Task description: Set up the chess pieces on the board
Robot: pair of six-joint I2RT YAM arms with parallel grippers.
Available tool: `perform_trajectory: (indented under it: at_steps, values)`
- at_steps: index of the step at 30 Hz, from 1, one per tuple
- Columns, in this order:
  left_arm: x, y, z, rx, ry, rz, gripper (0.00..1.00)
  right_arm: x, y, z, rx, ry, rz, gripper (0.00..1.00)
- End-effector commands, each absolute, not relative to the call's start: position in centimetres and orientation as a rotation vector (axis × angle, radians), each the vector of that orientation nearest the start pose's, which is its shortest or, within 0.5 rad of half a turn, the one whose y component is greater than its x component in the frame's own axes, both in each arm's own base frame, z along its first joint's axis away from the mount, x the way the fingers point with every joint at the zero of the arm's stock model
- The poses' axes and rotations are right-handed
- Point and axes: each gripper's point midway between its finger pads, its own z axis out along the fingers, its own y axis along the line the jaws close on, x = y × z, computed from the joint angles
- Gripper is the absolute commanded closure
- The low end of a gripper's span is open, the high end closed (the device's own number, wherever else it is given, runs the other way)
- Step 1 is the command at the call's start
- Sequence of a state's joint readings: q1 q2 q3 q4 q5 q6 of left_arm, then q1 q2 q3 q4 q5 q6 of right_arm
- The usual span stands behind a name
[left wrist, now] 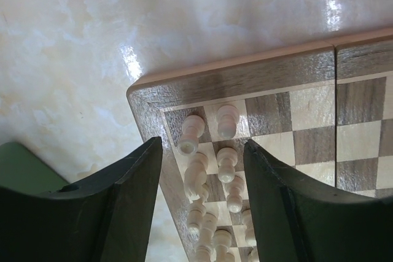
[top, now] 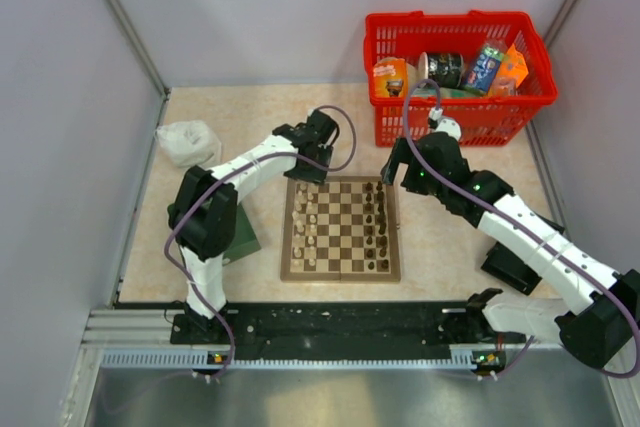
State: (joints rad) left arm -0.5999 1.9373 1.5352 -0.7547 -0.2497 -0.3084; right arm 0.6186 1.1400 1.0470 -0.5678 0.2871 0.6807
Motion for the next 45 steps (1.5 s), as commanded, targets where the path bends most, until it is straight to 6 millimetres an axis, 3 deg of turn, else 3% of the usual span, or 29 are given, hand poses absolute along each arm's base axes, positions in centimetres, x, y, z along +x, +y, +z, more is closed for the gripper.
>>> perform_trajectory:
  at_steps: [1,11,18,19,23,27,31,34,39,45]
  values:
    - [38.0,-22.7,13.1,0.272,2.508,-0.085,0.38,29.9,17.4,22.5,0.241,2.167,0.4,0.03]
    - [37.3,-22.4,19.9,0.202,2.331,-0.212,0.29,30.2,17.7,23.2,0.234,2.156,0.411,0.03]
    - [36.4,-19.7,21.4,0.078,2.268,-0.232,0.21,30.1,17.7,22.7,0.251,2.166,0.415,0.03]
    - [36.2,-19.2,21.3,0.057,2.266,-0.234,0.16,30.1,17.7,22.6,0.256,2.167,0.412,0.02]
    - [35.7,-15.5,21.0,-0.101,2.266,-0.228,0.11,30.4,17.0,22.8,0.27,2.146,0.373,0.01]
    - [34.9,-11.4,21.7,-0.28,2.213,-0.256,0.02,31.2,14.4,22.2,0.318,2.156,0.272,0.01]
    - [33.6,-7.8,21.9,-0.39,2.162,-0.195,0.01,31.8,8.3,20.0,0.519,2.201,0.211,0.01]
    - [32.5,-6.7,21.4,-0.423,2.148,-0.164,0.01,31.6,5.4,19.6,0.574,2.172,0.141,0.01]
    - [31.6,-5.7,21.2,-0.47,2.092,-0.151,0.01,31.5,4.7,19.3,0.569,2.169,0.099,0.01]
    - [32.0,-5.0,21.1,-0.483,2.044,-0.115,0.01,31.1,4.4,18.9,0.562,2.14,0.102,0.01]
